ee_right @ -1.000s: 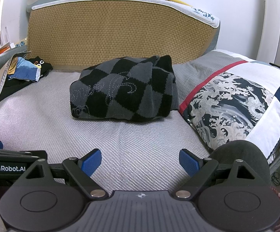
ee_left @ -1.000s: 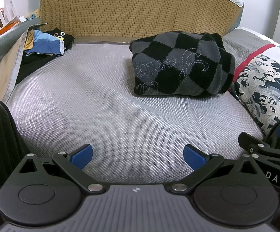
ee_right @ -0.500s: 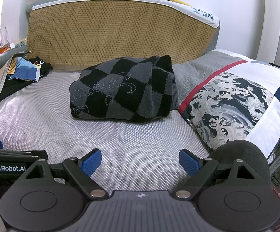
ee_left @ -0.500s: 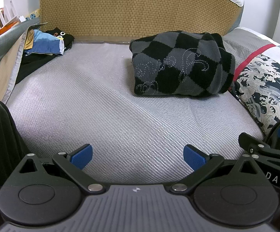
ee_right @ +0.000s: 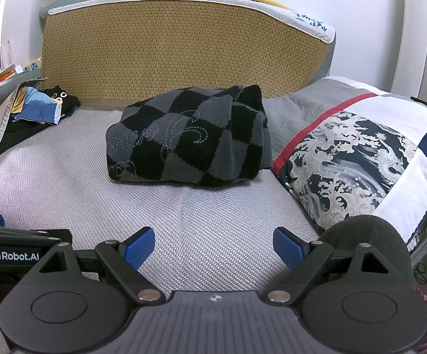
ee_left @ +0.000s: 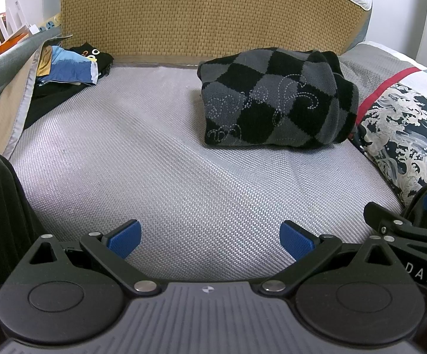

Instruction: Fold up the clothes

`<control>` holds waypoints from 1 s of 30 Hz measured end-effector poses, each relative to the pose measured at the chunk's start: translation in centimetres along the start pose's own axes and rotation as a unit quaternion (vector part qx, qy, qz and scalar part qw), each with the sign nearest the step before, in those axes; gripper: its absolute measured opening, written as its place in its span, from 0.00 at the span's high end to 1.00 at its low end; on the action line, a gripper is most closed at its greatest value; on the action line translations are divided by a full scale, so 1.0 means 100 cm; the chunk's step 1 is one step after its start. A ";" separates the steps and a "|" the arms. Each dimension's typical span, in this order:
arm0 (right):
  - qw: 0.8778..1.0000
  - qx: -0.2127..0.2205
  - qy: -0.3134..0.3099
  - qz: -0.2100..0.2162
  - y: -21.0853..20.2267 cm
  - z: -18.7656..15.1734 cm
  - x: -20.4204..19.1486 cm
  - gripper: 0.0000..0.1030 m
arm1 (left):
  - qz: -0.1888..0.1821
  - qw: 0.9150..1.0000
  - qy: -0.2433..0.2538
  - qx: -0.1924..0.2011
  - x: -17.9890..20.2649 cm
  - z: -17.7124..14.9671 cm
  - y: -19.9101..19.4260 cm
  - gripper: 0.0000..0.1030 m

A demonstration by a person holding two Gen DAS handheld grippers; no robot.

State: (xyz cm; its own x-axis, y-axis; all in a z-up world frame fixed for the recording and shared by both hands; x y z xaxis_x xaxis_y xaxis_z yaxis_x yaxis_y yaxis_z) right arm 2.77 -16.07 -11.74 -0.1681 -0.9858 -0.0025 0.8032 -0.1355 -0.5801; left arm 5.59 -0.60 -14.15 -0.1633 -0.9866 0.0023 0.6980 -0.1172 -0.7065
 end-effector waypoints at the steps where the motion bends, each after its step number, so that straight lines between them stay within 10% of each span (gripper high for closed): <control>1: 1.000 0.000 0.000 0.000 0.000 0.000 0.000 0.12 | 0.000 1.000 0.000 0.000 0.000 0.000 0.000 0.00; 30: 1.000 0.000 -0.001 0.000 -0.001 -0.003 -0.002 0.12 | 0.000 1.000 -0.003 -0.002 0.000 -0.001 0.000 0.00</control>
State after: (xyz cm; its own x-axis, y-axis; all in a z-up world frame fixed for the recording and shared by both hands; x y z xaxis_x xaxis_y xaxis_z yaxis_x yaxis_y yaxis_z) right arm 2.51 -15.80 -11.91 -0.1666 -0.9860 -0.0019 0.8035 -0.1346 -0.5798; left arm 5.52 -0.61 -14.24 -0.1596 -0.9872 0.0056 0.6945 -0.1163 -0.7100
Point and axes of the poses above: each gripper's, at about its wrist camera, not at the fingertips, and y roughly the way its jaws point, x to its right, z to its top, the point moved 3 cm from there along y, roughly the way its jaws point, and after that the axes turned 8 degrees about y, right-handed, at the moved point
